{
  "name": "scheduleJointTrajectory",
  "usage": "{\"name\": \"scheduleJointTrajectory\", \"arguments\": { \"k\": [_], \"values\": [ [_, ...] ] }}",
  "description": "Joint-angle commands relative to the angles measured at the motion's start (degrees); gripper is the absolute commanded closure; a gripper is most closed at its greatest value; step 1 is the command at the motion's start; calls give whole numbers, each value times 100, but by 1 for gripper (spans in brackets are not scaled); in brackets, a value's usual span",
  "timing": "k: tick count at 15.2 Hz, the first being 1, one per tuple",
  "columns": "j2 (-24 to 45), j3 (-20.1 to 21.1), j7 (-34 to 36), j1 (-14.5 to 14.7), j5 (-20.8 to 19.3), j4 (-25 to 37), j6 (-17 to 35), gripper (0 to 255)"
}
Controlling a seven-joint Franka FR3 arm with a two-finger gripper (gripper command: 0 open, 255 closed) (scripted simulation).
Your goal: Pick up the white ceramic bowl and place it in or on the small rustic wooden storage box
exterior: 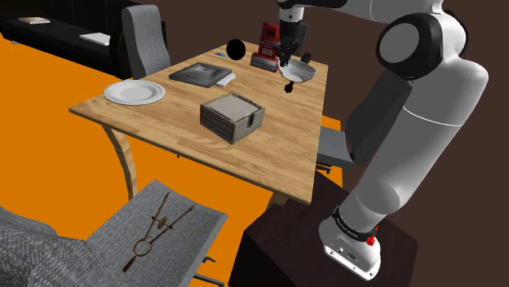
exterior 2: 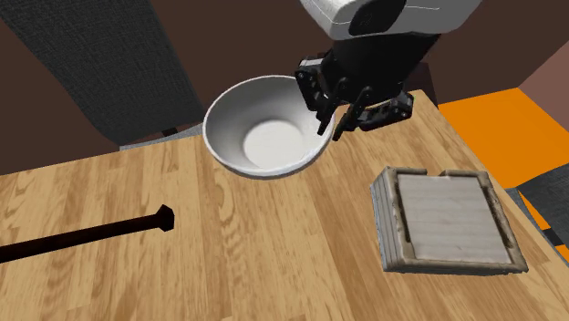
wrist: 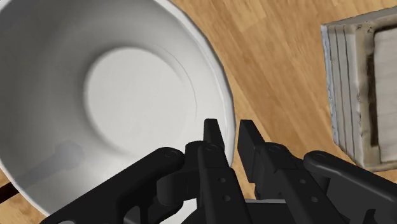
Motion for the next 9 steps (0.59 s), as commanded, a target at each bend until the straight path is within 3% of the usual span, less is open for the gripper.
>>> {"name": "scheduleJointTrajectory", "arguments": {
  "k": [1,9],
  "values": [
    [-84,117,279,161,-31,-67,-54,255],
    [-85,584,1297,751,-51,116,-396,255]
  ]
}}
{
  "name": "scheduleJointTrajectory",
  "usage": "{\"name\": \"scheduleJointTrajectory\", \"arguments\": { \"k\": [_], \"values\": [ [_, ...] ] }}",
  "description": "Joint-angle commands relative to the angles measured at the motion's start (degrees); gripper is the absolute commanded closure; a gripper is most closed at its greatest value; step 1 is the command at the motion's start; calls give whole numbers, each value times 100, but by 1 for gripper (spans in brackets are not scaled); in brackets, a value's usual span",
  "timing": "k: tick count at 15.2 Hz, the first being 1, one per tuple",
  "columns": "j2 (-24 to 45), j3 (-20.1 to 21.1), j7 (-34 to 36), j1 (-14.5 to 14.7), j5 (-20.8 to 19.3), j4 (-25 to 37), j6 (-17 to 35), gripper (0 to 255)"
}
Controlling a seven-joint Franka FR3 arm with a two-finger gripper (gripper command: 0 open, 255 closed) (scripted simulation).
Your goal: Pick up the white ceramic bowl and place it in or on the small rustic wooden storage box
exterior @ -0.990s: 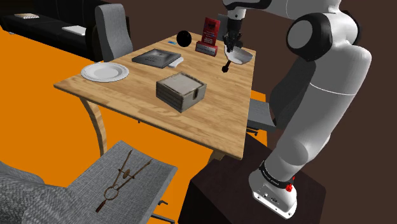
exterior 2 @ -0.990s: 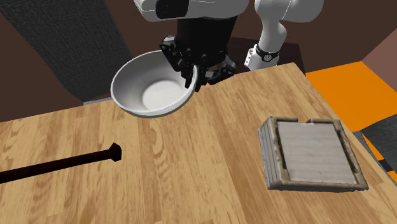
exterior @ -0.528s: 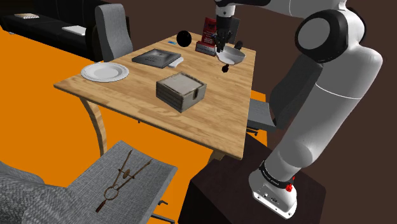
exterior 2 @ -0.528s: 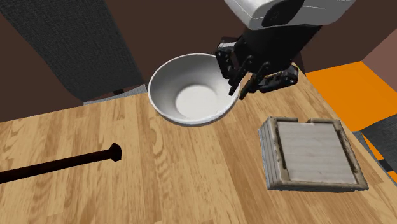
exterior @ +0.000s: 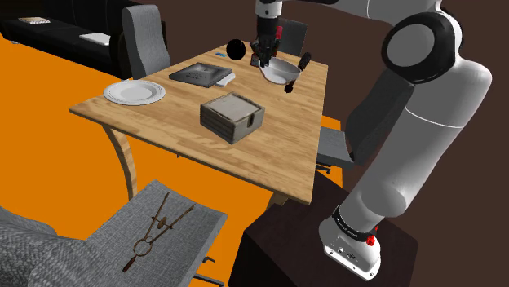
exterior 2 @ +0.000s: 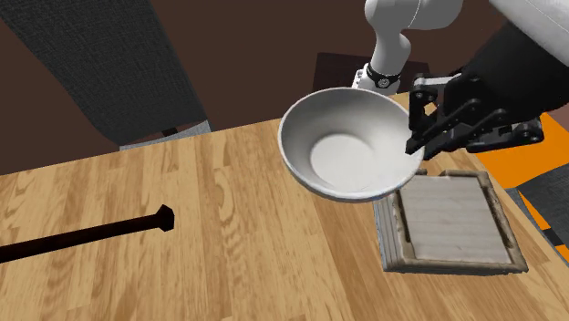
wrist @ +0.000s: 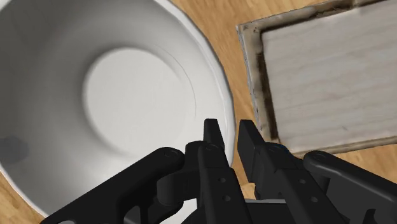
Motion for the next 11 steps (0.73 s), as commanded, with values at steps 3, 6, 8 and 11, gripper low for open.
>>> {"name": "scheduleJointTrajectory", "arguments": {
  "k": [3,6,8,11],
  "values": [
    [120,234,507,299,9,322,-277,255],
    [279,396,867,517,22,599,-451,255],
    [419,499,1103,664,29,832,-579,255],
    [684,646,1447,888,35,1263,-796,255]
  ]
}}
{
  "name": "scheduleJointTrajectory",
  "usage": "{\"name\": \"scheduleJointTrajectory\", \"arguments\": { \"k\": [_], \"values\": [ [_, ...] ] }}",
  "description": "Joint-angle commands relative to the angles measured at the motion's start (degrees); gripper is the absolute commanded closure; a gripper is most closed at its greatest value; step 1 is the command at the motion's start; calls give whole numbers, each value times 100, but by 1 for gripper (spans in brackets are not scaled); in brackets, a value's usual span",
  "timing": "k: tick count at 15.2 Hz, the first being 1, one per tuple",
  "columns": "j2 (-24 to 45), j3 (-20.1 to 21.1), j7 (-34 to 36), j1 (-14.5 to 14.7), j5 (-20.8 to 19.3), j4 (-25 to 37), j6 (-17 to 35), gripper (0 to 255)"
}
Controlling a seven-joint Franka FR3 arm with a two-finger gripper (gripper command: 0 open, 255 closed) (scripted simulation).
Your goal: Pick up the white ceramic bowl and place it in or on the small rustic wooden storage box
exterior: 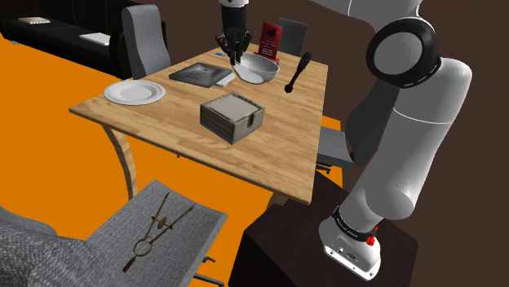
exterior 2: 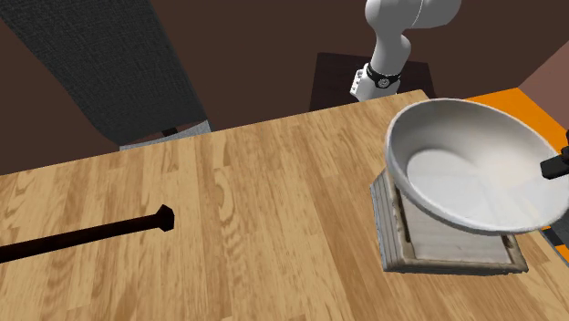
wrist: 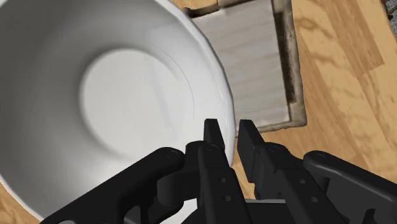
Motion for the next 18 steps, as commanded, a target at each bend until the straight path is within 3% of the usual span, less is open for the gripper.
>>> {"name": "scheduleJointTrajectory", "arguments": {
  "k": [1,4,18],
  "values": [
    [165,101,254,164,-1,279,-150,255],
    [623,251,641,447,-9,1018,-487,255],
    [262,252,788,421,5,-603,764,255]
  ]
}}
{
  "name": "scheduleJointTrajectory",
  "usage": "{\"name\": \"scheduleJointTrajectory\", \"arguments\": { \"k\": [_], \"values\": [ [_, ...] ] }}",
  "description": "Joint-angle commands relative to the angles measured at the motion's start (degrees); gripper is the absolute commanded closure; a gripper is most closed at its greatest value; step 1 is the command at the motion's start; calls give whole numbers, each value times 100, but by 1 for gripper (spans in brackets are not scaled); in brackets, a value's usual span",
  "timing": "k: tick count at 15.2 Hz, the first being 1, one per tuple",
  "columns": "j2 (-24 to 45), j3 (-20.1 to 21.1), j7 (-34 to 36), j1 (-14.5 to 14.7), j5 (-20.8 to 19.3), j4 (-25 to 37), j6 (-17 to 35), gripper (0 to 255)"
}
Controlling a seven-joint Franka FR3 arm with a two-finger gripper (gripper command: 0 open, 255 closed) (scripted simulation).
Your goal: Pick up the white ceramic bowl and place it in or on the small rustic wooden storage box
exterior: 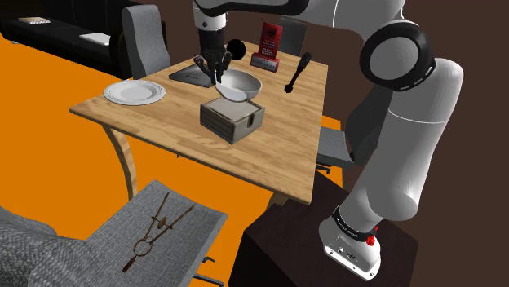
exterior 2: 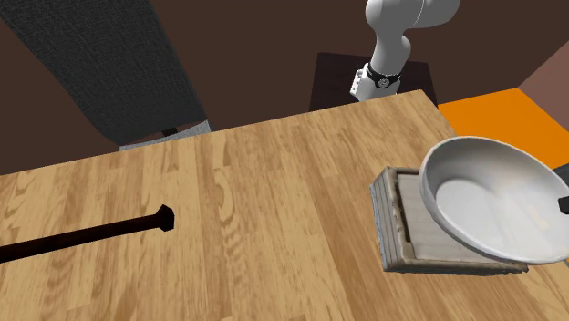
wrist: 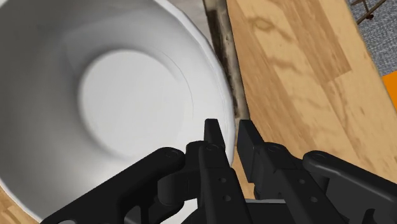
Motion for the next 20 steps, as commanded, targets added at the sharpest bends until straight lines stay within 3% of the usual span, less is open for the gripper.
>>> {"name": "scheduleJointTrajectory", "arguments": {
  "k": [1,8,15,16,20],
  "values": [
    [-26,2,24,1,-1,-179,158,255],
    [-53,1,84,-8,-7,-713,662,255],
    [-51,2,84,-9,-8,-712,662,255],
    [-52,2,83,-9,-8,-712,662,0],
    [-49,2,84,-9,-8,-712,665,0]
  ]
}}
